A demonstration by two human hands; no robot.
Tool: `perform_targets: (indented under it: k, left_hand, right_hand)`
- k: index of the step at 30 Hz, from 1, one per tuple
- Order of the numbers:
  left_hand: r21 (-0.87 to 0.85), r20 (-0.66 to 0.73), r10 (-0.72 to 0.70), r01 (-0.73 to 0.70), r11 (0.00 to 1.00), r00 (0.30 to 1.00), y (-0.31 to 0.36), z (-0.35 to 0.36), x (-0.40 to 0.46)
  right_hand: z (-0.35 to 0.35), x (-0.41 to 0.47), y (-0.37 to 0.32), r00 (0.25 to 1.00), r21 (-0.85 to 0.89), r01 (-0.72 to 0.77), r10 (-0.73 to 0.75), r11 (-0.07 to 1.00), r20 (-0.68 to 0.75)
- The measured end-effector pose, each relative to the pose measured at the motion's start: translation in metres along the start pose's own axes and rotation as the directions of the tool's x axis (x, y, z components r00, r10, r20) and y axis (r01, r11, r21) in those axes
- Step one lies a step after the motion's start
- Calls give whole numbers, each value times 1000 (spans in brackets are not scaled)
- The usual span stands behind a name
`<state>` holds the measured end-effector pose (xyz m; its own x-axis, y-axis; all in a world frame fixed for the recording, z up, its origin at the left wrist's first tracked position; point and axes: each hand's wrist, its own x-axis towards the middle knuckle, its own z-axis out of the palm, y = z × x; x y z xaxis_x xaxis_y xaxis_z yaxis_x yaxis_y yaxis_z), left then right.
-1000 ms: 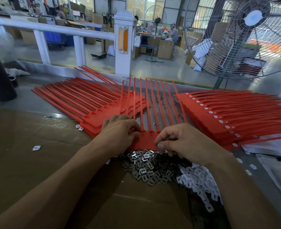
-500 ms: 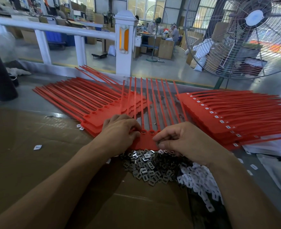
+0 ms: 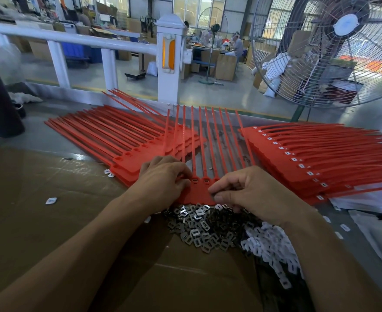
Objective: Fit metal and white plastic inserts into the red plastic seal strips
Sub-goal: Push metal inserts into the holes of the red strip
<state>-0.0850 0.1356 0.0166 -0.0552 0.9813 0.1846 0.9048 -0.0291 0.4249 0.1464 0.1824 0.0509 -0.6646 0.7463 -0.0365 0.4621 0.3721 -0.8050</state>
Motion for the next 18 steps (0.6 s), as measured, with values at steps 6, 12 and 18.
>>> perform_targets:
  k: [6, 12, 18]
  left_hand:
    - [-3, 8, -2, 2, 1000, 1000, 0, -1, -1]
    - [-6, 2, -8, 8, 1000, 1000, 1, -1, 0]
    - [-19, 8, -2, 2, 1000, 1000, 0, -1, 0]
  right_hand:
    - [0, -1, 1, 1000, -47, 15, -15, 999, -7]
    - [0, 0, 2, 998, -6, 15, -15, 1000, -68]
    - [-10, 3, 18, 915, 54, -38, 56, 998, -399]
